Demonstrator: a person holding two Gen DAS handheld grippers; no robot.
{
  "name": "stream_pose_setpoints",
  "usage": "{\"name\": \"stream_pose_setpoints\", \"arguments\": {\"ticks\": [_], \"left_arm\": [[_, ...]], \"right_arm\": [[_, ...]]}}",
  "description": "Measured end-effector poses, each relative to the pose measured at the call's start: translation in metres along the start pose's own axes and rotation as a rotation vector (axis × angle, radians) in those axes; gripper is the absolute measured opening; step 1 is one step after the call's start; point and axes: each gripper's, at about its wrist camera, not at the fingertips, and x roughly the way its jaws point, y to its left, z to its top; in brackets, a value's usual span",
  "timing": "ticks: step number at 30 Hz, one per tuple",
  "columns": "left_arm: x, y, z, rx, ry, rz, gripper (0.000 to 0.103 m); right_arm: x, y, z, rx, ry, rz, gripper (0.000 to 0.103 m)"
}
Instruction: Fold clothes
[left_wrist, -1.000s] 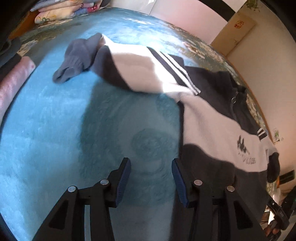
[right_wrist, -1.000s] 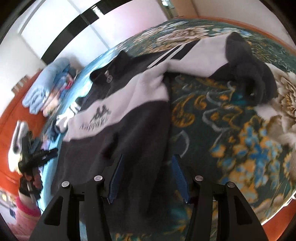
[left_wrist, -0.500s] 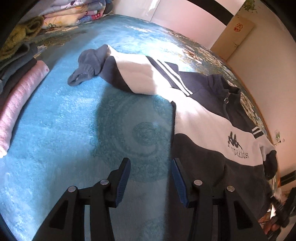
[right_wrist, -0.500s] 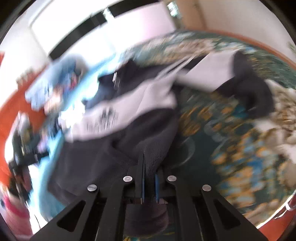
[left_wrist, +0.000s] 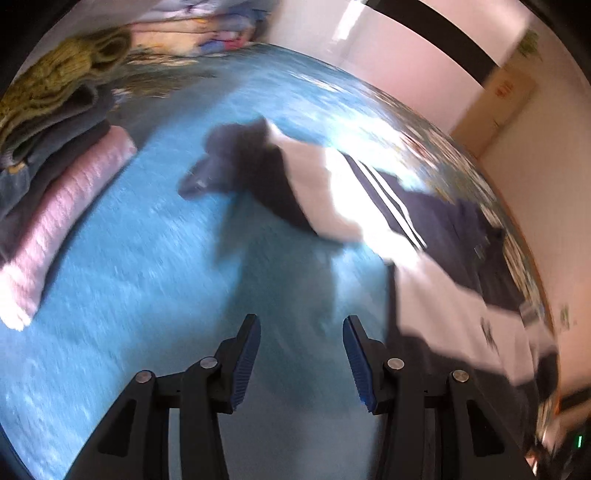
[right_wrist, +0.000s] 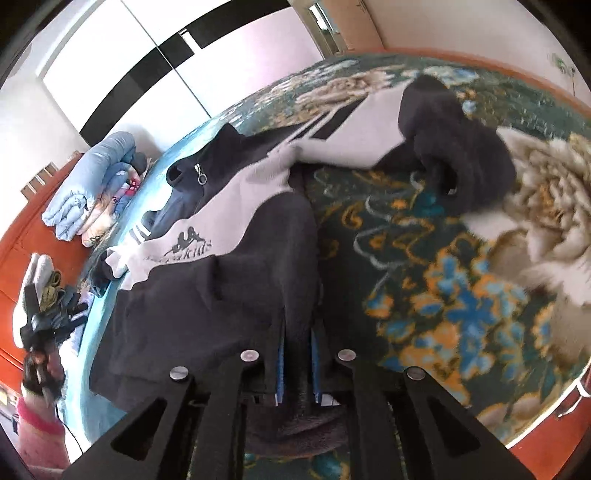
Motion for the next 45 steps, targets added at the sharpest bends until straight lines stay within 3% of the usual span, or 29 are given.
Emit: {"name": "stream_pose_setpoints", "arguments": {"ticks": [4,6,8,10,14,19,21,23,26,29,31,33,36,40,45], "left_arm": [[0.023,0.023,0.042,-0.109,-0.030,0.006,0.053],[0.036,0.034,0.061,-0.171,-0.037,-0.021,0.058],[0.050,0.047,0.078,-0.225,-0.053,0.015,0.060],[0.062,0.049,0.090,-0.197,-0.071,0.151,0.060],[0.072,0.037,0.112,-0.052,-0.112,0.336,0.059],[0.068,0.006,0.146,0.141,-0.232,0.527,0.060],[0.073,0.002,0.163,0.186,-0.246,0.612,0.060],[0.082,0.009,0.181,0.176,-0.223,0.637,0.060],[0.078,0.011,0.184,0.133,-0.213,0.575,0.060],[0.063,-0.005,0.171,0.171,-0.243,0.533,0.060],[0.044,-0.018,0.149,0.187,-0.251,0.459,0.060],[0.028,-0.031,0.123,0.198,-0.250,0.340,0.062],[0.010,-0.054,0.079,0.234,-0.245,0.187,0.064],[0.002,-0.061,0.028,0.278,-0.222,0.085,0.065],[-0.002,-0.087,0.007,0.312,-0.209,0.082,0.065]], "right_arm": [[-0.014,-0.004,0.013,0.030,-0.063,0.010,0.043],[-0.017,-0.005,0.021,0.040,-0.081,0.003,0.043],[-0.014,-0.004,0.026,0.047,-0.084,-0.018,0.043],[-0.008,-0.004,0.028,0.059,-0.076,-0.029,0.043],[0.004,-0.010,0.027,0.078,-0.035,-0.054,0.043],[0.016,-0.014,0.028,0.092,-0.009,-0.078,0.043],[0.018,-0.013,0.031,0.091,-0.013,-0.082,0.043],[0.018,-0.011,0.034,0.090,-0.020,-0.085,0.043],[0.019,-0.013,0.038,0.099,-0.029,-0.081,0.043],[0.016,-0.022,0.044,0.137,-0.051,-0.091,0.044],[0.010,-0.030,0.049,0.151,-0.075,-0.114,0.047],[0.004,-0.036,0.053,0.156,-0.096,-0.137,0.058],[-0.002,-0.057,0.061,0.218,-0.121,-0.155,0.059],[-0.011,-0.075,0.064,0.264,-0.161,-0.222,0.059],[0.009,-0.059,0.075,0.073,-0.105,-0.301,0.059]]}}
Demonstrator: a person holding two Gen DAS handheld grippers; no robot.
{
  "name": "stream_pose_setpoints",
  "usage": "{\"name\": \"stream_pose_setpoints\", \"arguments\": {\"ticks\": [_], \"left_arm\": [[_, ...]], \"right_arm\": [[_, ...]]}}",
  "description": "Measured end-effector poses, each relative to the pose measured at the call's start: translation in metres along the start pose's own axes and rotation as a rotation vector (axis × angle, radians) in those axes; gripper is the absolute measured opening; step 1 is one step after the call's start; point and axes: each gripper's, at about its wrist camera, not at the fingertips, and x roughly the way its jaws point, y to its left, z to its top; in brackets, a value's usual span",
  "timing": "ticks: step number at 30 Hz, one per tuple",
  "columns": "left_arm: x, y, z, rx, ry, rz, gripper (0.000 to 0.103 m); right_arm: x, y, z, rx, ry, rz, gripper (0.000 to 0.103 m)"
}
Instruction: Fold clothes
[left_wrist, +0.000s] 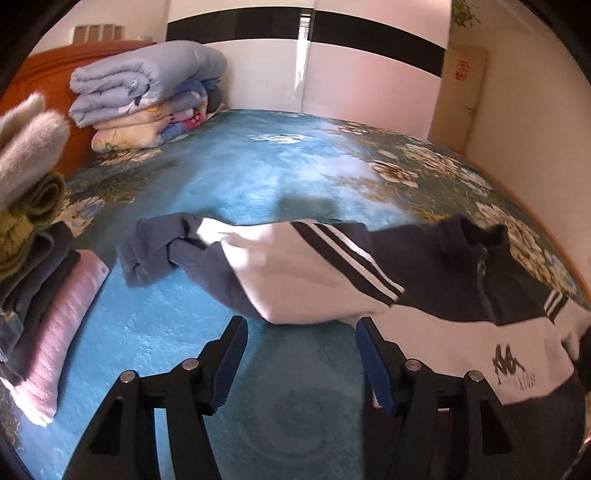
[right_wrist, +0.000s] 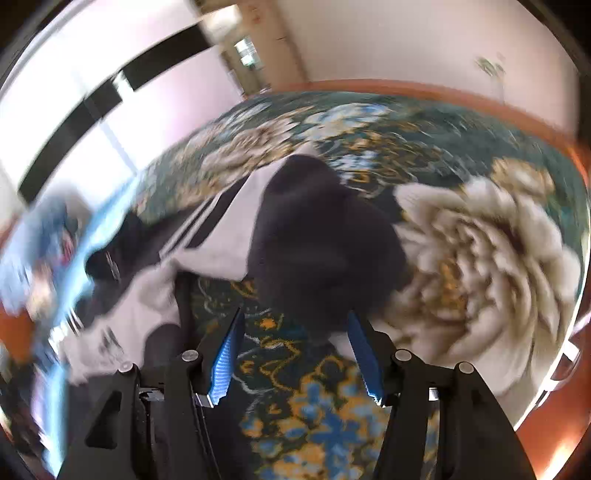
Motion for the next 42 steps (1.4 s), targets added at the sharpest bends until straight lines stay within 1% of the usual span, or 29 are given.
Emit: {"name": "stream_pose_setpoints", "arguments": {"ticks": [2,5,6,7,8,9,13,14,17,21,24,26,29,32,35,37,38,39,40,42], "left_arm": [[-0.006,-0.005,0.000,0.000,-0.005,-0.003,0.065],[-0.015,-0.007,0.001,0.005,-0.022,0.001,0.065],[-0.018,-0.008,0.002,0.007,-0.027,0.003,0.065],[-0.020,-0.007,0.002,0.005,-0.029,0.009,0.065],[-0.021,-0.006,0.002,0.001,-0.030,0.016,0.065],[-0.022,-0.005,0.002,-0.005,-0.029,0.023,0.065],[-0.023,-0.001,0.003,-0.042,-0.020,0.037,0.065],[-0.022,-0.002,0.003,-0.053,-0.013,0.036,0.065],[-0.017,-0.005,0.003,-0.070,0.003,0.030,0.065],[-0.011,-0.013,0.001,-0.057,0.019,0.036,0.065],[-0.007,-0.017,0.002,-0.050,0.028,0.043,0.065],[-0.005,-0.018,0.003,-0.051,0.030,0.048,0.065],[-0.005,-0.016,0.005,-0.053,0.033,0.059,0.065],[-0.004,-0.009,0.005,-0.069,0.037,0.075,0.065],[-0.002,-0.001,0.003,-0.099,0.049,0.066,0.065],[0.000,0.003,0.001,-0.114,0.059,0.052,0.065],[0.000,0.004,0.001,-0.116,0.061,0.048,0.065],[0.000,0.004,0.000,-0.117,0.063,0.043,0.065],[0.000,0.005,-0.002,-0.118,0.065,0.037,0.065],[0.000,0.007,-0.003,-0.121,0.068,0.026,0.065]], "right_arm": [[0.009,0.007,0.003,-0.072,0.004,-0.048,0.059],[0.022,0.005,0.009,-0.078,0.024,-0.067,0.059],[0.025,0.003,0.010,-0.071,0.029,-0.065,0.054],[0.024,-0.002,0.013,-0.054,0.031,-0.056,0.036],[0.023,-0.007,0.017,-0.033,0.032,-0.048,0.027],[0.020,-0.014,0.023,-0.009,0.029,-0.027,0.022],[0.001,-0.047,0.058,0.108,-0.013,0.113,0.016],[-0.004,-0.058,0.068,0.137,-0.028,0.131,0.016],[-0.016,-0.089,0.098,0.211,-0.068,0.131,0.015],[-0.009,-0.135,0.120,0.311,-0.066,0.110,0.013],[0.013,-0.165,0.123,0.390,-0.026,0.099,0.012],[0.036,-0.180,0.118,0.430,0.017,0.065,0.012],[0.057,-0.197,0.111,0.481,0.049,0.048,0.012],[0.067,-0.211,0.106,0.531,0.049,0.069,0.012],[0.067,-0.210,0.110,0.515,0.059,0.075,0.013],[0.057,-0.206,0.115,0.489,0.059,0.075,0.019],[0.052,-0.204,0.117,0.476,0.058,0.076,0.020],[0.045,-0.202,0.120,0.464,0.051,0.069,0.026],[0.036,-0.201,0.121,0.456,0.036,0.056,0.035],[0.022,-0.199,0.124,0.443,0.004,0.032,0.044]]}}
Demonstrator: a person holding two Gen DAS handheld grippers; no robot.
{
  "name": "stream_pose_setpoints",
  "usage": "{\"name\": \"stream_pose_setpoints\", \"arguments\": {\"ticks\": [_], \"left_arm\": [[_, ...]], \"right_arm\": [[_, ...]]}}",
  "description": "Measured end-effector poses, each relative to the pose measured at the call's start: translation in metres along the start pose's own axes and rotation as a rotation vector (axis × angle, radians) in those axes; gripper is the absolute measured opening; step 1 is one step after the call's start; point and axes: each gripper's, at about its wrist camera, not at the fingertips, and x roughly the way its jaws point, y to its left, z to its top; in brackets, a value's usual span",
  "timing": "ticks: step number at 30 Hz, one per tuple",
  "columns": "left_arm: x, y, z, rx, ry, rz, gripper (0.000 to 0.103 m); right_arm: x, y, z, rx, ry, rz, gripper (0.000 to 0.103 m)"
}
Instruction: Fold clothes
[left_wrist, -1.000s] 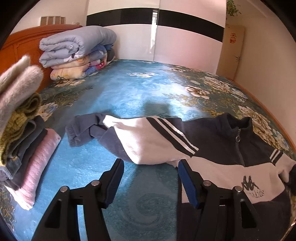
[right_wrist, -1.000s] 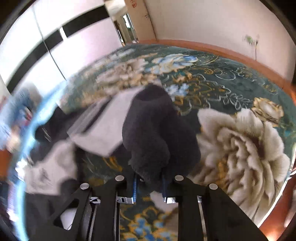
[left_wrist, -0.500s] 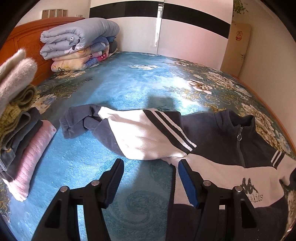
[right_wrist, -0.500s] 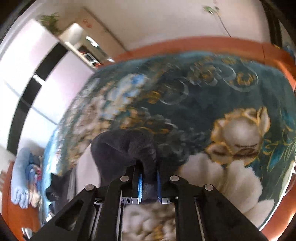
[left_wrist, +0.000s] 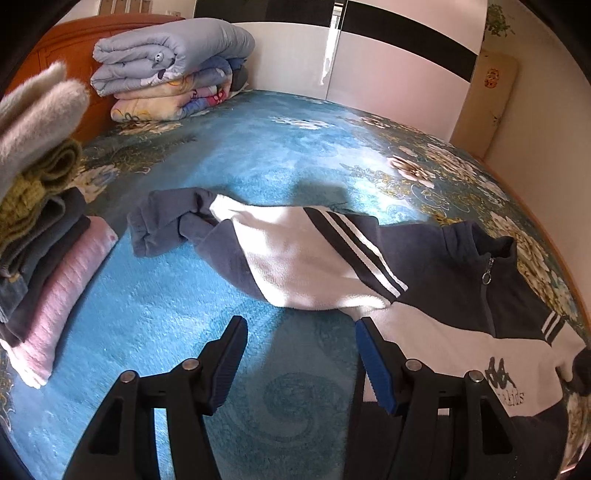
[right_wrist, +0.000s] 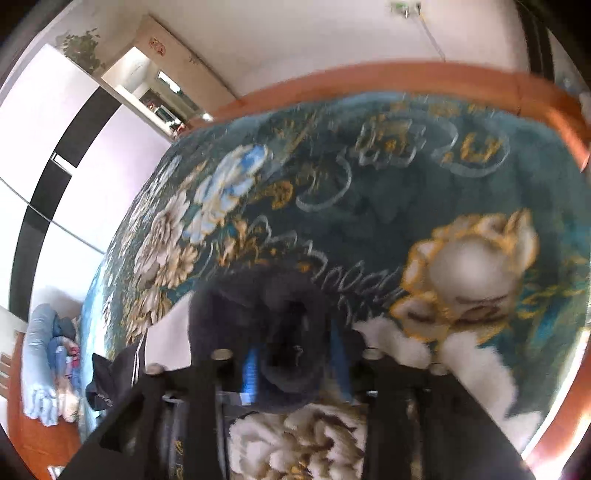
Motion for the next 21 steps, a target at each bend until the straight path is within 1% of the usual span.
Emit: {"name": "stream_pose_setpoints", "arguments": {"ticks": [2,5,8,10,12,16,17,18,19,21], "left_arm": [[0.000,0.002,0.000,-0.004,0.001,-0.006,0.065],[-0.001,0.005,-0.001,-0.009,0.002,-0.014,0.065],[0.000,0.004,-0.001,-0.005,0.005,-0.018,0.065],[0.001,0.002,-0.002,0.000,0.006,-0.018,0.065],[0.002,0.000,-0.002,0.006,0.007,-0.016,0.065],[0.006,-0.004,0.000,0.013,0.004,0.000,0.065],[0.007,-0.005,0.000,0.014,0.005,0.004,0.065],[0.008,-0.006,0.000,0.016,0.006,0.007,0.065],[0.010,-0.006,0.000,0.018,0.007,0.011,0.065],[0.012,-0.007,0.000,0.021,0.009,0.018,0.065]], "right_arm": [[-0.010,-0.002,-0.003,0.005,-0.018,0.010,0.045],[-0.004,-0.006,-0.015,0.009,0.027,0.030,0.045],[0.013,-0.006,-0.029,-0.004,0.084,0.028,0.045],[0.023,-0.005,-0.035,-0.011,0.099,0.026,0.045],[0.029,-0.003,-0.037,-0.014,0.082,0.012,0.045],[0.029,0.003,-0.031,-0.025,0.021,0.005,0.044],[0.029,0.007,-0.029,-0.036,0.007,-0.001,0.041],[0.027,0.009,-0.026,-0.040,-0.003,0.002,0.026],[0.022,0.010,-0.023,-0.030,-0.019,0.028,0.018],[0.007,0.005,-0.015,0.014,-0.081,0.106,0.016]]}}
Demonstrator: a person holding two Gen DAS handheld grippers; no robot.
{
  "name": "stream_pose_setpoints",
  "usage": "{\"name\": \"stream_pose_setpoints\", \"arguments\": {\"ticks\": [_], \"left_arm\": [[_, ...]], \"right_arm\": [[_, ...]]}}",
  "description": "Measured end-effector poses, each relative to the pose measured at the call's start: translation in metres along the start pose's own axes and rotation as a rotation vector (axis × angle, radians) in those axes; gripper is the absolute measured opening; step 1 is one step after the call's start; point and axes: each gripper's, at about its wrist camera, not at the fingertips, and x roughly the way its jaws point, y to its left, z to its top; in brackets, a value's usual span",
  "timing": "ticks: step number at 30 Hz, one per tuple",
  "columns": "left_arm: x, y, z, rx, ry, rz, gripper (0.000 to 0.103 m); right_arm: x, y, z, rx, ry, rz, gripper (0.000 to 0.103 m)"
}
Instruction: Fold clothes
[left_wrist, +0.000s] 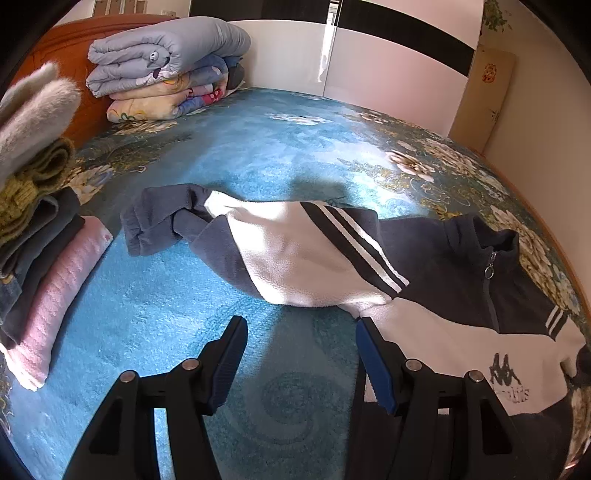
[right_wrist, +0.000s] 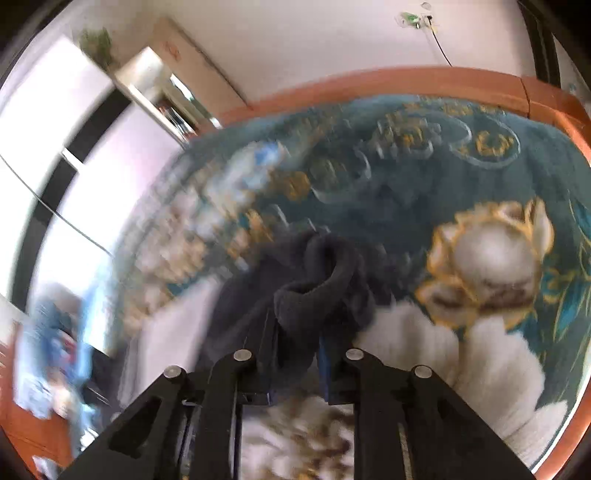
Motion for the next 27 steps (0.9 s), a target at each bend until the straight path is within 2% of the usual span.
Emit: {"name": "stream_pose_setpoints", "arguments": {"ticks": [2,3,8,12,16,17,18,20,22,25,27], "left_arm": [[0.003,0.001,0.000,-0.003,0.004,0.008,0.065],[0.004,0.001,0.000,-0.007,0.006,0.009,0.065],[0.009,0.006,-0.002,-0.017,0.021,0.013,0.065],[0.009,0.015,0.000,-0.038,0.019,0.017,0.065],[0.013,0.025,-0.001,-0.071,0.031,0.008,0.065],[0.015,0.028,-0.002,-0.079,0.035,0.001,0.065],[0.016,0.030,-0.003,-0.086,0.037,-0.006,0.065],[0.017,0.037,-0.003,-0.093,0.036,-0.003,0.065],[0.020,0.049,0.000,-0.104,0.031,0.015,0.065],[0.029,0.070,0.010,-0.145,0.030,0.035,0.065],[0.042,0.089,0.019,-0.193,0.037,0.058,0.065]], "right_arm": [[-0.013,-0.009,0.010,0.076,-0.059,0.054,0.016],[-0.012,-0.013,0.012,0.093,-0.060,0.046,0.016],[0.021,-0.041,-0.002,0.169,0.022,-0.070,0.016],[0.022,-0.049,-0.006,0.196,0.021,-0.054,0.016],[0.013,-0.033,-0.005,0.138,0.032,-0.048,0.021],[0.008,-0.029,-0.006,0.121,0.028,-0.047,0.026],[0.003,-0.024,-0.008,0.105,0.020,-0.063,0.038],[-0.016,-0.008,-0.015,0.061,-0.046,-0.139,0.042],[-0.039,0.020,-0.030,-0.001,-0.134,-0.150,0.042],[-0.058,0.065,-0.065,-0.100,-0.169,-0.050,0.044],[-0.059,0.095,-0.091,-0.157,-0.150,0.028,0.048]]}}
